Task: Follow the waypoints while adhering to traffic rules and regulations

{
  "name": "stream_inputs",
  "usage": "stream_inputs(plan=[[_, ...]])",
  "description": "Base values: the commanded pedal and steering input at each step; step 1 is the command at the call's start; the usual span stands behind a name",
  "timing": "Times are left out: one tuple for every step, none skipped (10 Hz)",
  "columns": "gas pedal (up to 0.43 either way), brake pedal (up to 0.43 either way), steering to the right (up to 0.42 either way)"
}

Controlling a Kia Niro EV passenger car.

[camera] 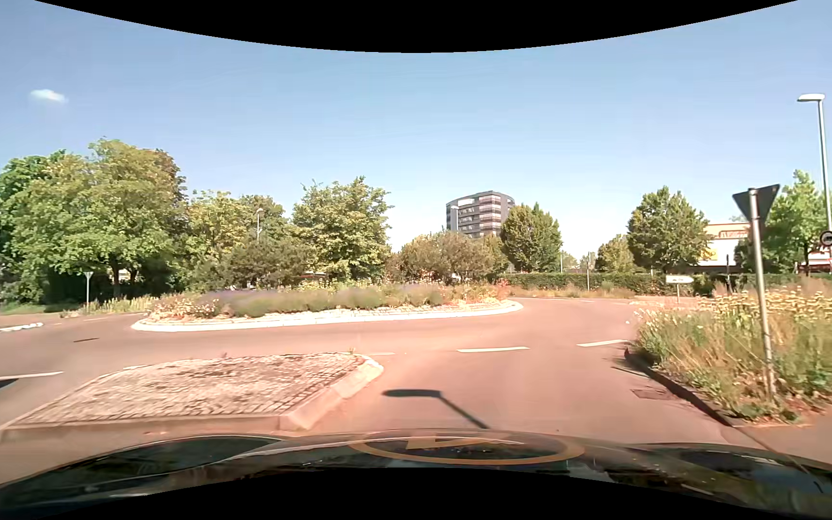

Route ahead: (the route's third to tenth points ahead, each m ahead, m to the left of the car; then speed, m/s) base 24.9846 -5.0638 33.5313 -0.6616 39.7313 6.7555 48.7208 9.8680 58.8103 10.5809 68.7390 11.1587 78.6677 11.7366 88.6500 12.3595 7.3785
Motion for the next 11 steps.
stream_inputs(plan=[[0.000, 0.000, 0.108], [0.000, 0.000, 0.114], [0.028, 0.000, 0.121], [0.067, 0.000, 0.132], [0.079, 0.000, 0.146], [0.087, 0.000, 0.163], [0.087, 0.000, 0.174], [0.098, 0.000, 0.179], [0.098, 0.000, 0.180], [0.098, 0.000, 0.179], [0.098, 0.000, 0.176]])
